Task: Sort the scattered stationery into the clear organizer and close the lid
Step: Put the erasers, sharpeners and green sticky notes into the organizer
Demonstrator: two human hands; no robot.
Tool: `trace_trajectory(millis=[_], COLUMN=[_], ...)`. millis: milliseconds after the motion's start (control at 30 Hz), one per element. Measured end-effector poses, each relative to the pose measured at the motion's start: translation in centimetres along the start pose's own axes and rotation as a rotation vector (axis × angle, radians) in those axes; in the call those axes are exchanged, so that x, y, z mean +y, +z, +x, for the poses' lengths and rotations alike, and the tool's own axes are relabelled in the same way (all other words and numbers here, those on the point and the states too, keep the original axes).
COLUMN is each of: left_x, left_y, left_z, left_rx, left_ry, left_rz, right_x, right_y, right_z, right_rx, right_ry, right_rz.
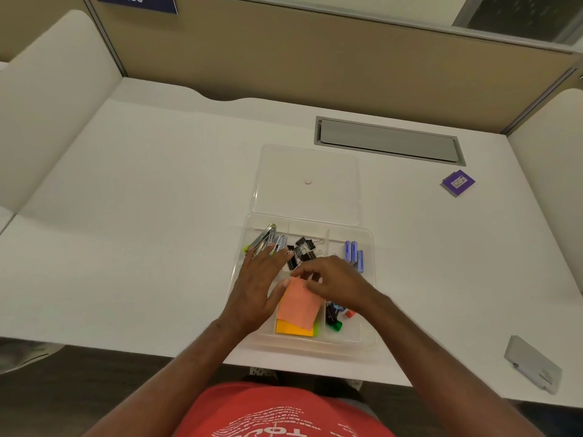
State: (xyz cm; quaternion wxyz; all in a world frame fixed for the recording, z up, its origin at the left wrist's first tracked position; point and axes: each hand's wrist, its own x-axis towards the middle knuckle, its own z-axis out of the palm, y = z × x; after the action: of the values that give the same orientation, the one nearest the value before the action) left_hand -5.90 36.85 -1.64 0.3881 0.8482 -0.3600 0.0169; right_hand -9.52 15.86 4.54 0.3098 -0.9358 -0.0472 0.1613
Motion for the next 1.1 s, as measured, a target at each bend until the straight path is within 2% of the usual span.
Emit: trace_trajectory(millis=[100, 233, 300, 433, 633, 767, 1100], left_x=[-0.1, -0.1, 0.0, 0.4, 1.6, 2.9, 7.6], left_y=[0.2, 0.3, 0.3, 0.5, 1.4, 2.2, 6.4], left_z=[0.0, 0.6, 1.1, 2.1, 3.6, 5.2, 10.2], left_rx=[0.010, 0.000, 0.002, 0.016, 0.022, 0.009, -0.062], left_ry=[-0.003, -0.020, -0.031, -0.050, -0.066, -0.064, -0.061], left_rz=[0.009, 0.039, 0.048, 0.090, 0.139, 0.181, 0.192], right_x=[-0.2, 0.5, 1.0, 2.0, 3.0, 4.6, 11.3], right_y=[0.6, 0.9, 1.6, 3.5, 3.8, 1.1, -5.8], right_z=[0.2, 0.4, 0.3, 0.3, 0.3, -0.1, -3.2], right_rx=[-0.013, 0.104, 0.166, 0.157, 0.201, 0.293, 0.382], right_ry=[-0.060, -0.181, -0.164, -0.066, -0.050, -0.019, 0.116], right_rz=[-0.191, -0.357, -0.427, -0.494, -0.399, -0.317, -0.332])
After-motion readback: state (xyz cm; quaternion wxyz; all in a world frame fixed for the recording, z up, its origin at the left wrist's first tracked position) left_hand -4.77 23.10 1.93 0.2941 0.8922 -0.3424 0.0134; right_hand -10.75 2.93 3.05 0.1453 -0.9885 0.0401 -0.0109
